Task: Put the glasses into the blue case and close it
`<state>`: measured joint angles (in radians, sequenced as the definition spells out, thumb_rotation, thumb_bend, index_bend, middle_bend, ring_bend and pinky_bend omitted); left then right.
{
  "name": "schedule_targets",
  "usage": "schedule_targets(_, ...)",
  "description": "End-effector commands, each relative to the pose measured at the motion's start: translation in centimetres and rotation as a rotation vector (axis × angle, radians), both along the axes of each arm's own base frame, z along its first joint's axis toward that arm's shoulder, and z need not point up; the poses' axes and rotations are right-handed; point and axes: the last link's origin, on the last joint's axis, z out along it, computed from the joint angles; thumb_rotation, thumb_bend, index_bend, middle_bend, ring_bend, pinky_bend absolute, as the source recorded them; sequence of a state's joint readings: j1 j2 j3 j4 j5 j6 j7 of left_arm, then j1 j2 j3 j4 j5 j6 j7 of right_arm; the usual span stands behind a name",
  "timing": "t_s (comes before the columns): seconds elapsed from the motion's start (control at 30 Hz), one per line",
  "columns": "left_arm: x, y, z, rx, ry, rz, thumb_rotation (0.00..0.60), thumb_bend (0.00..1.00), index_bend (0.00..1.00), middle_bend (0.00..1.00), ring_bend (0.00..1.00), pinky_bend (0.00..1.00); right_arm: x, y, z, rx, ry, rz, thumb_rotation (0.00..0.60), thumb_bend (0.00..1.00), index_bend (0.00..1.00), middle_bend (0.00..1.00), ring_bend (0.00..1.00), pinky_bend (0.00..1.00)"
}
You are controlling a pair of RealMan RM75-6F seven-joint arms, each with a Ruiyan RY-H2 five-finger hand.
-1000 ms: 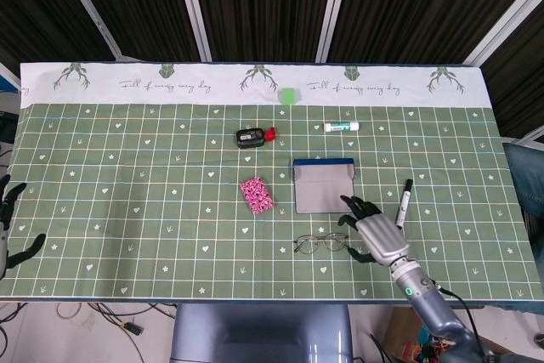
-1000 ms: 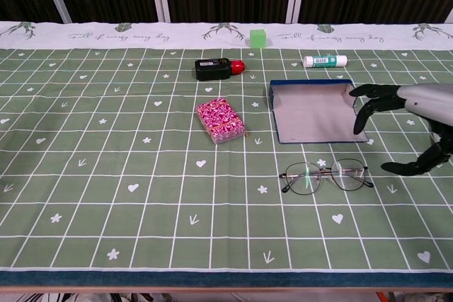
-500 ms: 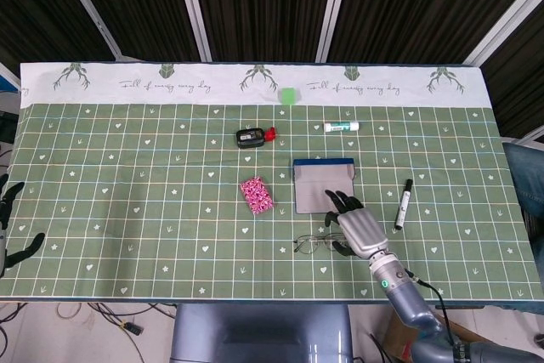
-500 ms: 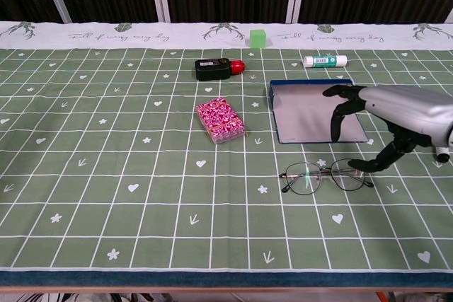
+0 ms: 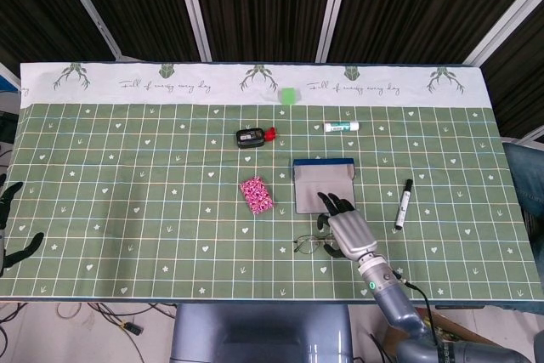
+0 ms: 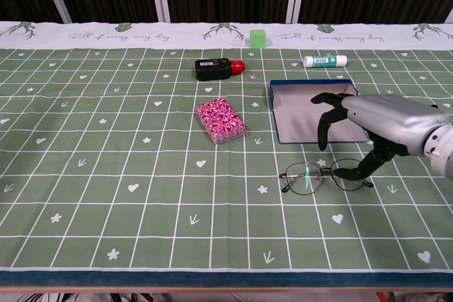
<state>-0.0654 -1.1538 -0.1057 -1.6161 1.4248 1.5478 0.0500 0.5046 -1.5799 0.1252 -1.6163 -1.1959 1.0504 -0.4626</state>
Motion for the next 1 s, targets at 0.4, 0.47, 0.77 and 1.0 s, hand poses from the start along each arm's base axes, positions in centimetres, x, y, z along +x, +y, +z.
schedule_targets(0.4, 0.0, 0.1, 0.1, 0.005, -0.005, 0.003, 0.600, 0.21, 0.11, 0.00, 0.00, 0.00, 0.1, -0.2, -1.3, 0.005, -0.007, -0.006, 0.600, 0.35, 0.50, 0.00, 0.04, 0.15)
schedule_targets(0.47, 0.0, 0.1, 0.1, 0.006, -0.004, 0.004, 0.600, 0.21, 0.11, 0.00, 0.00, 0.00, 0.0, -0.3, -1.4, 0.008, -0.005, -0.008, 0.600, 0.35, 0.50, 0.00, 0.04, 0.15)
schedule_targets(0.77, -0.1, 0.2, 0.2, 0.008, -0.007, 0.002, 0.600, 0.21, 0.11, 0.00, 0.00, 0.00, -0.3, -0.4, -1.7, 0.012, 0.004, -0.018, 0.600, 0.35, 0.52, 0.00, 0.04, 0.15)
schedule_targets(1.0, -0.1, 0.2, 0.2, 0.007, -0.006, 0.001, 0.600, 0.21, 0.12, 0.00, 0.00, 0.00, -0.5, -0.5, -1.8, 0.016, 0.008, -0.025, 0.600, 0.35, 0.55, 0.00, 0.04, 0.15)
